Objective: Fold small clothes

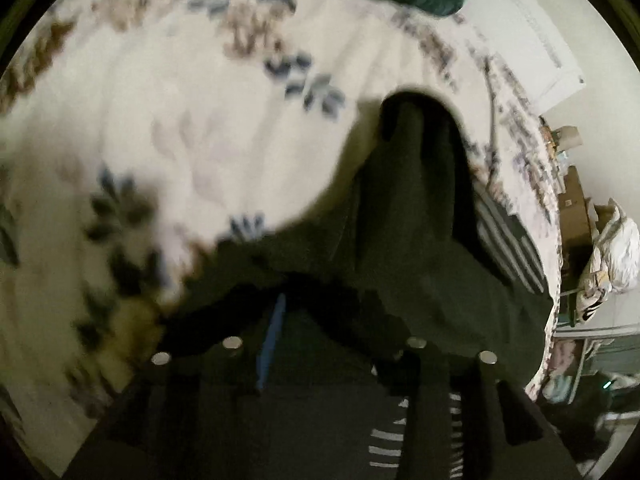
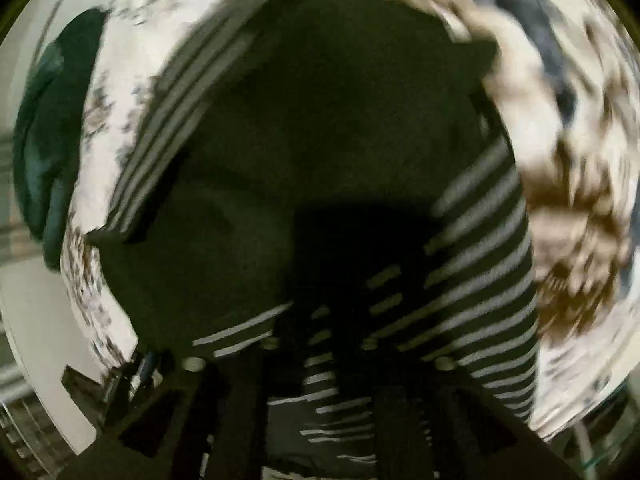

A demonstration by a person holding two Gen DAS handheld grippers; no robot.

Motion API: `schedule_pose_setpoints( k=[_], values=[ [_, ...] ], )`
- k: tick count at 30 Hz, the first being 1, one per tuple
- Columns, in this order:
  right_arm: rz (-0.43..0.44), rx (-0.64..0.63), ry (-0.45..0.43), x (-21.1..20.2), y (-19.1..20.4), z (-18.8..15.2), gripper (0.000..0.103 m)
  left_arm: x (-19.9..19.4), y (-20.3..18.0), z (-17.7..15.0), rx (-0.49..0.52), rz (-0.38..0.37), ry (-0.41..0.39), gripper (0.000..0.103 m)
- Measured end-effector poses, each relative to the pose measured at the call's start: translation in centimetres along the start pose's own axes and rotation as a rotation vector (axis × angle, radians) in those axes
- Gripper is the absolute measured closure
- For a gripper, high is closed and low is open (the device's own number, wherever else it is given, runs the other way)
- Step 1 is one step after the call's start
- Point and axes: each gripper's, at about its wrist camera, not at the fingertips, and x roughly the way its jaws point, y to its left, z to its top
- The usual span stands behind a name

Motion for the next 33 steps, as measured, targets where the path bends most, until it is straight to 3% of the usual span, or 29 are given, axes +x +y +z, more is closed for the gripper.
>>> schedule_pose_setpoints(
  k=[3, 4, 7, 10, 14, 16, 18, 19, 21, 24, 26, 27, 28, 29, 33],
  values=[
    [-0.007, -0.172, -0.051, -1.9, 4.1, 1.4, 0.063, -1.0, -0.8, 1.4, 0.052, 0.023, -0.065, 0.051],
    [-0.001, -0.240, -0.053, -1.9, 6.0, 2.0, 0.062, -0.8, -0.9, 2.0, 0.060, 0.033, -0.078, 0.051],
    [0.032, -0.512, -0.010, 0.6, 13.7, 3.4, 0.046, 1.0, -1.3, 4.4, 0.086, 0.057, -0.094, 0.051],
    [0.014, -0.734, 0.006, 4.2, 19.7, 3.4, 0.045, 4.0, -2.2, 6.5, 0.124, 0.091, -0.056, 0.051],
    [-0.095, -0.958, 0.052, 9.9, 24.8, 3.2, 0.047, 5.2, -2.9, 7.2, 0.170, 0.119, -0.055, 0.051],
    [-0.146, -0.955, 0.001, 11.3, 25.5, 4.4, 0.059, 5.4, -2.8, 7.1, 0.168, 0.114, -0.052, 0.051],
    [-0.219, -0.794, -0.070, 11.4, 24.8, 7.4, 0.063, 5.4, -2.4, 6.8, 0.159, 0.104, -0.050, 0.051],
    [-0.180, -0.669, -0.066, 10.9, 23.9, 9.2, 0.063, 5.3, -2.2, 6.6, 0.154, 0.101, -0.049, 0.051],
    [-0.133, -0.569, -0.058, 9.8, 23.6, 10.5, 0.063, 5.2, -1.8, 6.1, 0.148, 0.086, -0.049, 0.051],
    [-0.055, -0.645, -0.030, 7.9, 26.5, 10.0, 0.063, 5.3, -1.8, 5.5, 0.162, 0.073, -0.061, 0.051],
    [-0.033, -0.778, 0.010, 7.7, 30.1, 8.9, 0.062, 5.0, -1.7, 4.7, 0.186, 0.046, -0.094, 0.053],
    [-0.033, -0.866, 0.034, 8.0, 32.5, 8.0, 0.061, 4.8, -1.7, 4.4, 0.199, 0.040, -0.113, 0.061],
    [-0.043, -0.944, 0.054, 8.7, 34.8, 6.8, 0.061, 4.7, -1.7, 4.1, 0.216, 0.024, -0.123, 0.084],
    [-0.065, -1.038, 0.085, 9.5, 37.2, 5.6, 0.061, 4.7, -1.8, 3.9, 0.226, 0.025, -0.122, 0.093],
    [-0.252, -1.438, 0.156, 14.3, 44.7, -0.2, 0.061, 4.7, -1.9, 3.2, 0.242, 0.033, -0.138, 0.096]
  ],
)
